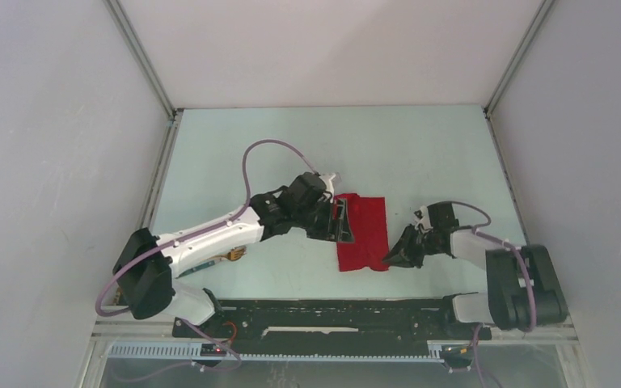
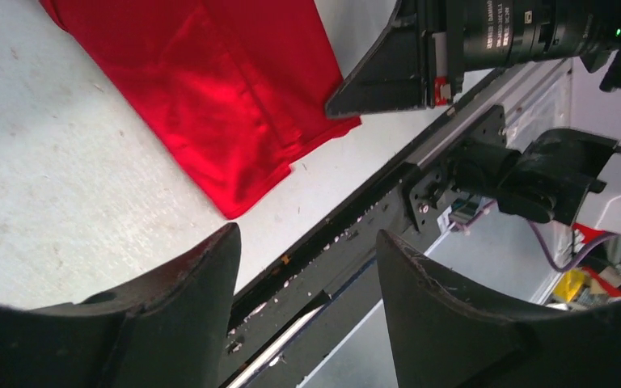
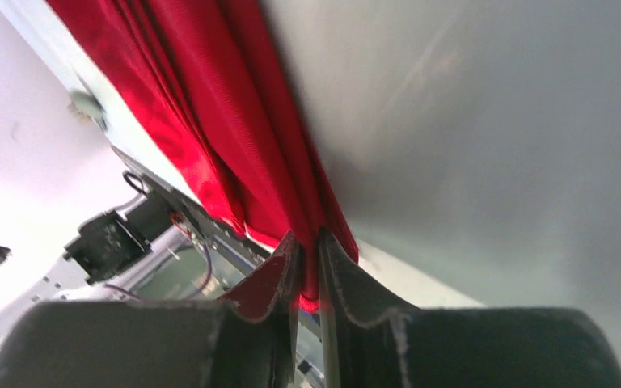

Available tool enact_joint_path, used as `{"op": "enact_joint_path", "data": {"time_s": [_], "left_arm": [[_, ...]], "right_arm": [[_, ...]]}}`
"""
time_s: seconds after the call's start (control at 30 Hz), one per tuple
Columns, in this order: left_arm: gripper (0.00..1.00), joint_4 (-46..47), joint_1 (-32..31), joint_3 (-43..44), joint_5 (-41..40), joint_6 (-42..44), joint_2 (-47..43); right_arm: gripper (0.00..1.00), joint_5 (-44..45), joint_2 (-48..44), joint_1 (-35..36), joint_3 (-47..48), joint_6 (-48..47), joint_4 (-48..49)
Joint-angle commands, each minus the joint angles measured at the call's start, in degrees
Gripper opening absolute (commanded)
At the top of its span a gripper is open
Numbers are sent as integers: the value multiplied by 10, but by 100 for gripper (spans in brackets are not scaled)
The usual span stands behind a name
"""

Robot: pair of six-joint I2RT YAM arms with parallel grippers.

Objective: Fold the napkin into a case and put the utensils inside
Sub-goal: Move the right arm to the center of the board with the 2/3-rectangle-folded napkin, then pick up the 2/3-rectangle-folded napkin from the center of the board.

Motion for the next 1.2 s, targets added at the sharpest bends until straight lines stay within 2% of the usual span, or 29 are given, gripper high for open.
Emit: {"op": "enact_joint_path", "data": {"time_s": [0.0, 0.03, 0.1, 0.2, 0.27, 0.33, 0.4, 0.5, 0.57, 0.73, 0.93, 1.17], "left_arm": [[68, 4, -61, 32, -111, -7, 6], [69, 4, -75, 37, -125, -11, 20], [80, 5, -104, 51, -149, -18, 49], [82, -11, -145, 99, -196, -22, 108], [79, -37, -172, 157, -220, -25, 153], [76, -84, -196, 222, -240, -27, 207], [74, -151, -217, 292, -257, -29, 262], [76, -235, -248, 387, -287, -36, 332], [77, -255, -258, 417, -289, -47, 371], [74, -281, -265, 452, -296, -73, 420], [61, -306, -264, 498, -316, -80, 469], [57, -317, -263, 512, -331, -79, 491]], "right_arm": [[22, 52, -118, 80, -58, 165, 69], [26, 86, -158, 88, -60, 168, 57], [43, 115, -197, 63, -46, 135, 7], [61, 153, -226, -22, -3, 40, -100], [67, 146, -236, -77, 6, 19, -114], [69, 137, -239, -110, 10, 25, -109], [70, 167, -243, -125, 15, 45, -110], [73, 259, -243, -134, 31, 68, -125], [73, 316, -238, -145, 45, 85, -148], [73, 336, -242, -173, 63, 86, -161], [71, 341, -249, -177, 64, 71, -158], [70, 333, -216, -176, 64, 46, -150]]}}
